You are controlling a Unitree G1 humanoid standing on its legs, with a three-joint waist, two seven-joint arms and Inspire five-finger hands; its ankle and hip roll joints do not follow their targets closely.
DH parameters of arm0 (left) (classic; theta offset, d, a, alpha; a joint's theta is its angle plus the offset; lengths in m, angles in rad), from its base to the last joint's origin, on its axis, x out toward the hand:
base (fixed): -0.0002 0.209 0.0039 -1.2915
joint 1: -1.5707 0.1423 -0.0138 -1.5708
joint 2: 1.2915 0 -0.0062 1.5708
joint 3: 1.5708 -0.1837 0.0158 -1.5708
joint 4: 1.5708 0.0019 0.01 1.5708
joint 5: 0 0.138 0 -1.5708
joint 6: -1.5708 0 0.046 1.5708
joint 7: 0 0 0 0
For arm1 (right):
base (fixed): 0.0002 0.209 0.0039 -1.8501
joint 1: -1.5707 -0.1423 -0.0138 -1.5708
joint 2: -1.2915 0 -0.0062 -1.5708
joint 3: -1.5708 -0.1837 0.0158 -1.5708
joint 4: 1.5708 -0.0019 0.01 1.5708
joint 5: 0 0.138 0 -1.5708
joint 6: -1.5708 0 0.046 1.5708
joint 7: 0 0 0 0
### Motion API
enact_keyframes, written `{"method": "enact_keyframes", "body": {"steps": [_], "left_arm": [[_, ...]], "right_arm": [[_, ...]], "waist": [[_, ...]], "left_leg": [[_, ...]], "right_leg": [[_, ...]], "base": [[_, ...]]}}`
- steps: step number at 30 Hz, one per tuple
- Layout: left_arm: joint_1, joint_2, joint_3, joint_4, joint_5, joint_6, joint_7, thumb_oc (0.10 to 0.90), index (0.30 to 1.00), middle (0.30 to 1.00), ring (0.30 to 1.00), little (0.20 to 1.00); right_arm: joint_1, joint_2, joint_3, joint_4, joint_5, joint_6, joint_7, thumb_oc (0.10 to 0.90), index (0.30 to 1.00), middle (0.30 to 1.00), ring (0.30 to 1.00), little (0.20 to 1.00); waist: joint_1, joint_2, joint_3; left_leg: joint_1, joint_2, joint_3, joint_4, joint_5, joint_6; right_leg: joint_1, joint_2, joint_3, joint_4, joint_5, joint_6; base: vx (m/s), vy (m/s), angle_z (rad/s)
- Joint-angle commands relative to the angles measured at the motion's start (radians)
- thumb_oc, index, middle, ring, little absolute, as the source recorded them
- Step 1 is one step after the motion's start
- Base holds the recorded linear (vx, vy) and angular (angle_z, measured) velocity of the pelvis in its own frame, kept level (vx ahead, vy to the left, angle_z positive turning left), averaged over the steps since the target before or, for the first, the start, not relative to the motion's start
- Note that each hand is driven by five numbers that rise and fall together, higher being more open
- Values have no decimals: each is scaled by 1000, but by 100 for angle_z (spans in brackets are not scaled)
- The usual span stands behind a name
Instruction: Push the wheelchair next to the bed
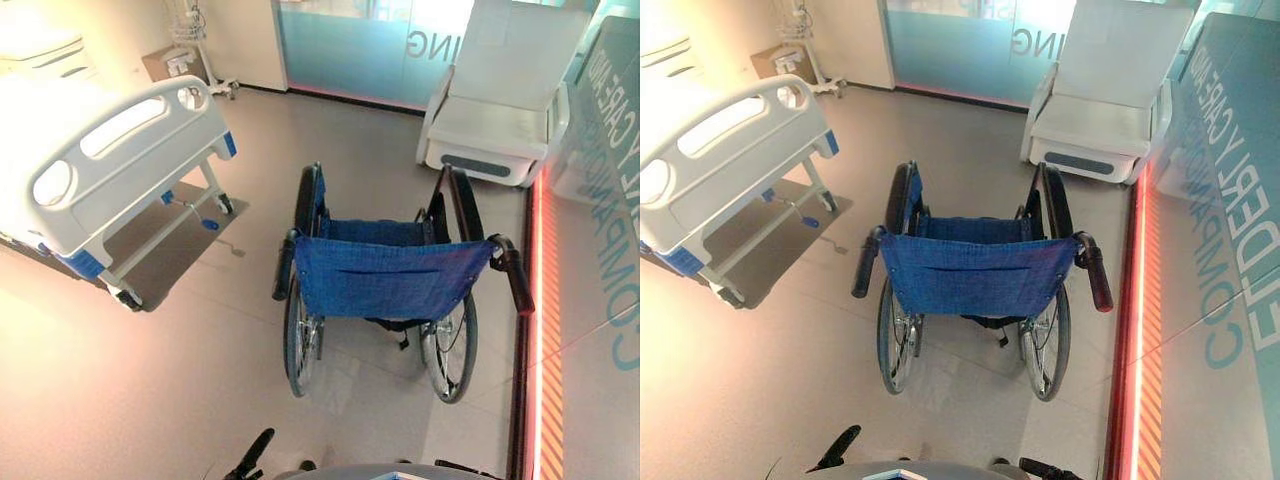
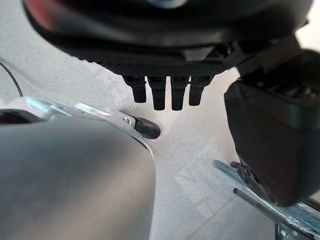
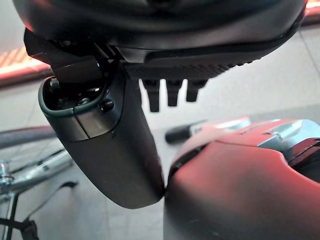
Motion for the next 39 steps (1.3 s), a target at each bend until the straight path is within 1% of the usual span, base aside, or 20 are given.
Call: {"method": "enact_keyframes", "body": {"steps": [1, 4, 5, 9, 13, 16, 20, 21, 22, 23, 24, 26, 27, 29, 30, 31, 34, 36, 38, 39], "left_arm": [[-52, -17, 5, 62, 11, -2, 15, 800, 900, 900, 900, 900], [-50, -16, 9, 60, -10, -7, 13, 800, 900, 900, 900, 900], [-51, -12, 15, 57, -11, -11, 8, 800, 900, 900, 900, 900], [-53, -3, 21, 39, 2, -33, -3, 800, 900, 900, 900, 900], [-53, 27, 29, -27, -18, -52, 18, 800, 900, 900, 900, 900], [-45, 55, 52, -89, -31, -56, 31, 800, 900, 900, 900, 900], [-20, 107, 101, -237, -60, -62, 65, 800, 900, 900, 900, 900], [-17, 116, 112, -269, -67, -58, 73, 800, 900, 900, 900, 900], [-2, 143, 146, -343, -79, -67, 83, 800, 900, 900, 900, 900], [6, 154, 161, -378, -88, -72, 88, 800, 900, 900, 900, 900], [10, 160, 169, -396, -89, -79, 88, 800, 900, 900, 900, 900], [34, 188, 214, -516, -76, -94, 93, 800, 900, 900, 900, 900], [36, 189, 215, -522, -75, -96, 93, 800, 900, 900, 900, 900], [51, 215, 257, -622, -72, -97, 96, 800, 900, 900, 900, 900], [52, 216, 260, -628, -68, -100, 94, 800, 900, 900, 900, 900], [58, 229, 279, -693, -64, -86, 103, 800, 900, 900, 900, 900], [67, 248, 309, -780, -63, -79, 104, 800, 900, 900, 900, 900], [64, 269, 330, -857, -70, -70, 115, 800, 900, 900, 900, 900], [59, 277, 344, -885, -83, -72, 119, 800, 900, 900, 900, 900], [50, 287, 359, -934, -95, -59, 143, 800, 900, 900, 900, 900]], "right_arm": [[-29, 19, 23, 84, -54, 15, -8, 800, 900, 900, 900, 900], [-28, 17, 22, 80, -57, 11, -17, 800, 900, 900, 900, 900], [-29, 15, 19, 79, -41, -8, -35, 800, 900, 900, 900, 900], [-30, 2, -3, 66, 0, -38, -55, 800, 900, 900, 900, 900], [-27, -32, -48, -11, 105, -90, -114, 800, 900, 900, 900, 900], [-10, -59, -91, -81, 144, -141, -128, 800, 900, 900, 900, 900], [35, -92, -137, -289, 162, -203, -214, 800, 900, 900, 900, 900], [42, -98, -151, -327, 164, -206, -230, 800, 900, 900, 900, 900], [66, -114, -184, -418, 171, -241, -263, 800, 900, 900, 900, 900], [77, -121, -198, -464, 175, -256, -282, 800, 900, 900, 900, 900], [82, -124, -206, -488, 180, -269, -289, 800, 900, 900, 900, 900], [100, -144, -256, -639, 197, -314, -341, 800, 900, 900, 900, 900], [102, -144, -258, -646, 198, -316, -342, 800, 900, 900, 900, 900], [102, -174, -314, -767, 190, -351, -378, 800, 900, 900, 900, 900], [102, -175, -318, -774, 189, -356, -379, 800, 900, 900, 900, 900], [97, -187, -347, -839, 183, -363, -403, 800, 900, 900, 900, 900], [88, -201, -383, -936, 172, -382, -415, 800, 900, 900, 900, 900], [76, -219, -399, -1045, 143, -381, -440, 800, 900, 900, 900, 900], [71, -230, -408, -1079, 137, -385, -432, 800, 900, 900, 900, 900], [56, -244, -419, -1122, 124, -382, -438, 800, 900, 900, 900, 900]], "waist": [[-12, 6, 31], [-13, 7, 31], [-14, 7, 31], [-16, 10, 35], [-22, 14, 43], [-26, 15, 45], [-33, 9, 45], [-34, 8, 46], [-36, 6, 48], [-37, 5, 49], [-38, 5, 50], [-39, 2, 55], [-39, 2, 55], [-38, 5, 58], [-38, 5, 58], [-36, 7, 59], [-34, 11, 58], [-35, 13, 56], [-35, 14, 55], [-35, 14, 54]], "left_leg": [[-26, -15, 38, 2, -24, -9], [-24, -15, 38, 2, -24, -10], [-23, -15, 37, 2, -24, -10], [-21, -13, 39, 2, -21, -12], [-23, -11, 42, 2, -18, -10], [-25, -10, 40, 2, -19, -7], [-30, -8, 41, 2, -18, -5], [-31, -8, 42, 2, -18, -5], [-32, -7, 45, 2, -17, -4], [-33, -6, 46, 2, -17, -3], [-33, -6, 46, 2, -16, -3], [-33, -6, 48, 2, -16, -3], [-33, -6, 48, 2, -16, -3], [-34, -6, 48, 2, -18, -4], [-33, -6, 48, 2, -18, -4], [-33, -6, 47, 2, -18, -5], [-33, -6, 47, 2, -19, -6], [-33, -5, 48, 2, -18, -8], [-34, -5, 49, 2, -17, -9], [-34, -5, 49, 2, -17, -11]], "right_leg": [[-19, -27, -7, 4, 36, 9], [-17, -27, -5, 4, 35, 8], [-16, -26, -4, 4, 34, 7], [-15, -25, -1, 4, 33, 7], [-22, -23, 10, 7, 34, 10], [-24, -20, 17, 3, 37, 11], [-30, -18, 25, -1, 42, 13], [-31, -18, 25, -1, 43, 14], [-33, -19, 25, -2, 45, 15], [-34, -18, 25, -2, 45, 15], [-34, -18, 26, -2, 46, 15], [-36, -18, 26, -2, 47, 14], [-36, -18, 26, -2, 47, 14], [-35, -19, 24, -4, 47, 12], [-34, -19, 24, -4, 47, 12], [-32, -20, 23, -7, 47, 12], [-27, -21, 22, -13, 46, 12], [-25, -21, 22, -15, 44, 11], [-25, -21, 23, -17, 43, 11], [-24, -20, 22, -18, 41, 10]], "base": [[21, 11, -8], [10, 4, -3], [0, 0, 0], [0, 0, 0], [0, 0, 0], [4, -15, -4], [-8, -35, -6], [-17, -35, -4], [0, 0, 0], [0, 0, 0], [-13, -18, -3], [-15, -16, -7], [-13, -7, -7], [0, 0, 0], [0, 0, 0], [0, 0, 0], [0, 0, 0], [0, 0, 0], [0, 0, 0], [0, 0, 0]]}}
